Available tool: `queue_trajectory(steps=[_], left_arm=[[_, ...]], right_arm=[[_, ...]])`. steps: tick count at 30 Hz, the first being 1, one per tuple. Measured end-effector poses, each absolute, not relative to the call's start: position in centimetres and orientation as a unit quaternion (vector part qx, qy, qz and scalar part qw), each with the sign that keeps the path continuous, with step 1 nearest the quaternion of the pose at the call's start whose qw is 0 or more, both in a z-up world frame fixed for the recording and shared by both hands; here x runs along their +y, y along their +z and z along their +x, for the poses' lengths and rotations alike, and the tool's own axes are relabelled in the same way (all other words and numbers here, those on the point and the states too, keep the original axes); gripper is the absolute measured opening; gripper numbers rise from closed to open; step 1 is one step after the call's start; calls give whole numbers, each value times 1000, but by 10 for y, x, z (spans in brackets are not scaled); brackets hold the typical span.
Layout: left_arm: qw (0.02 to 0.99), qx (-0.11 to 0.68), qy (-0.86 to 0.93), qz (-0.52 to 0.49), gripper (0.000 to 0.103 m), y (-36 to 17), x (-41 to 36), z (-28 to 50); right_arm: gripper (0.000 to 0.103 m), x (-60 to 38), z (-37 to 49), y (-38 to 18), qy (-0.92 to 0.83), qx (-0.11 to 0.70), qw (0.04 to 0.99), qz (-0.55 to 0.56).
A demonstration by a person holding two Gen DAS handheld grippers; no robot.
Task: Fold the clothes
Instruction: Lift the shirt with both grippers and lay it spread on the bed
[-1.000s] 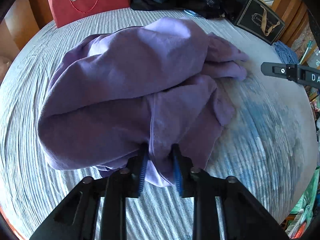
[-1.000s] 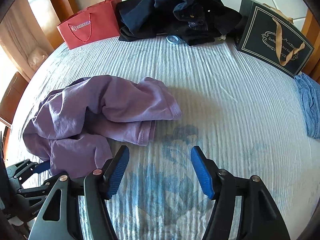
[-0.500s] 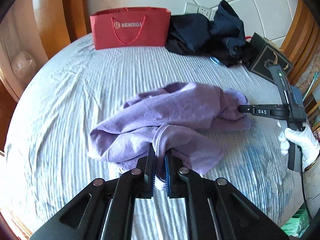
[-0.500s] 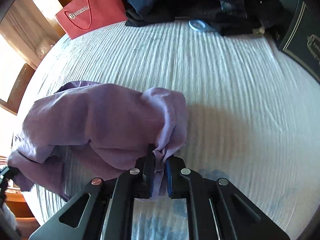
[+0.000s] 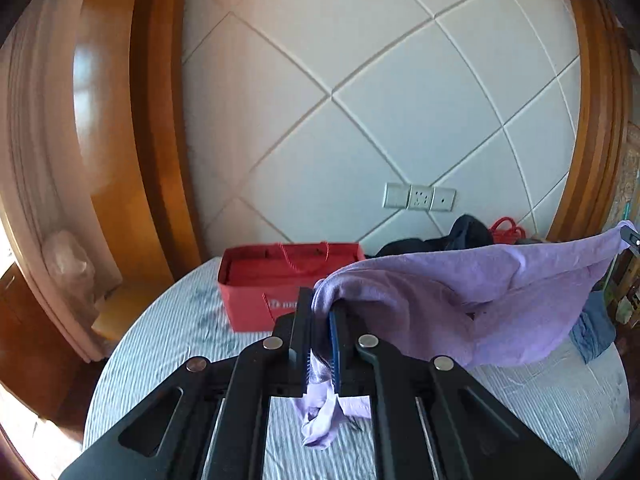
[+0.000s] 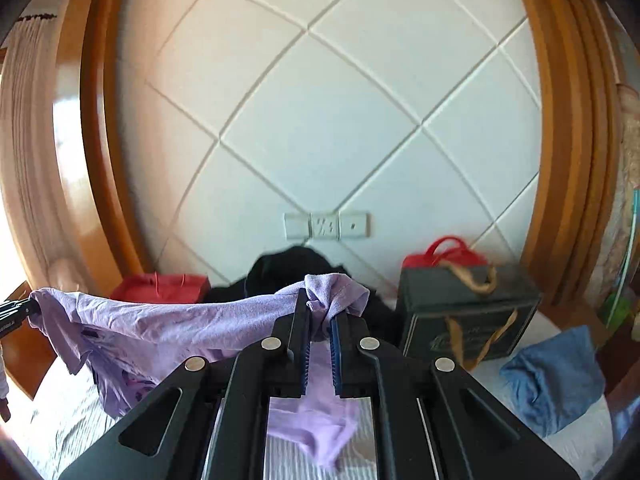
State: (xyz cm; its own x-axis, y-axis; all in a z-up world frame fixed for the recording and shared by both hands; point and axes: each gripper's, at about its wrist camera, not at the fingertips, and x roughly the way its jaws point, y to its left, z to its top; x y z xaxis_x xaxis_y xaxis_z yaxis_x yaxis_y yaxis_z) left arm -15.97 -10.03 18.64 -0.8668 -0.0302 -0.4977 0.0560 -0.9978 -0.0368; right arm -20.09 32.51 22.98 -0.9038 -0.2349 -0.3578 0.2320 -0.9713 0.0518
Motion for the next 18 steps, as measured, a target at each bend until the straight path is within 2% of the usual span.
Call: queue_trajectory(steps=[4,7,11,16,18], left_arm=[[-15,4,-972,233,6,194,-94,-130],[-58,2,-955,290,6,153,-87,-102],[-109,-1,-920,377,6,89,-76,-66],[-122,-11,-852,509,6,-8,-57,-39],[-122,-24,-827,548,10,-37,-49,-32]], right_arm=[[8,349,-155,242,-979,-11,101,176],[8,367,-121,216,-973,-9,85,215],[8,391,-89,146,-942,-23,70,326],[8,409,-52,40,-877,-41,48,477],[8,418,-43,3,-843,-53,42,533]])
